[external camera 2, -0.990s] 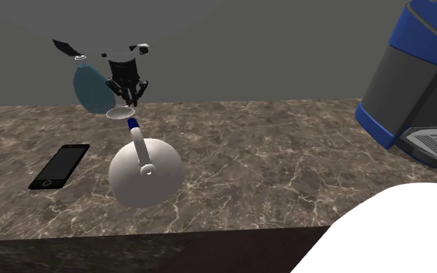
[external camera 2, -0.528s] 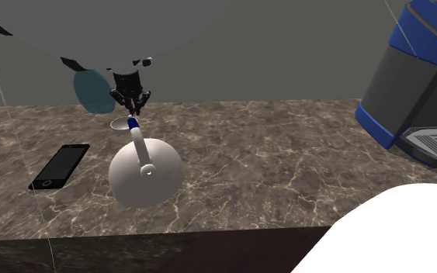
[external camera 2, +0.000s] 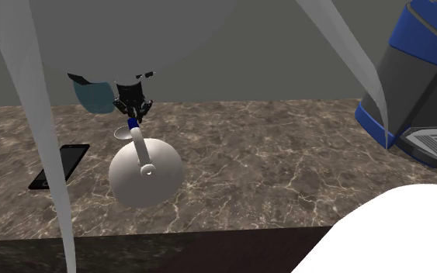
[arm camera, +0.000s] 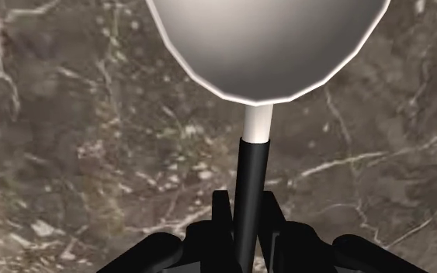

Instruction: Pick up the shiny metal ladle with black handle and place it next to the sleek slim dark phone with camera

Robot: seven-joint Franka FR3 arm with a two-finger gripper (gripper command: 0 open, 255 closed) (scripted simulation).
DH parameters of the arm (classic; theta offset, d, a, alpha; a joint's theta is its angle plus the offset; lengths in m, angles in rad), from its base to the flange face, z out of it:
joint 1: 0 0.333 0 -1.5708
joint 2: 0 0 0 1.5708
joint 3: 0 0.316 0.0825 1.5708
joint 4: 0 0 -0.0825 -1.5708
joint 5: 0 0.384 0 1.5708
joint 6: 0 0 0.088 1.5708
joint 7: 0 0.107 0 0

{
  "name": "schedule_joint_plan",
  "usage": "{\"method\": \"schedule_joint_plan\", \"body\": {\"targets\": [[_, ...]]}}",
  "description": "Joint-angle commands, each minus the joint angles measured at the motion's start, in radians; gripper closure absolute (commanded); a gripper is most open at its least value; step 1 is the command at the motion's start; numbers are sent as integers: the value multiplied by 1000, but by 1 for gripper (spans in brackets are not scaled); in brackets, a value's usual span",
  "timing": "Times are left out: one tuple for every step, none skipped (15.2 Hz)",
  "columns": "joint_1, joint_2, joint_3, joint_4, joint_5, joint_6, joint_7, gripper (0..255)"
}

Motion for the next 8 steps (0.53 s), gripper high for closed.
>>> {"method": "schedule_joint_plan", "body": {"targets": [[0,3,0,1,0,2,0,255],[0,3,0,1,0,2,0,255],[0,3,0,1,0,2,0,255],[0,3,0,1,0,2,0,255],[0,3,0,1,0,2,0,255],[0,3,0,1,0,2,0,255],[0,3,0,1,0,2,0,0],[0,3,0,1,0,2,0,0]]}}
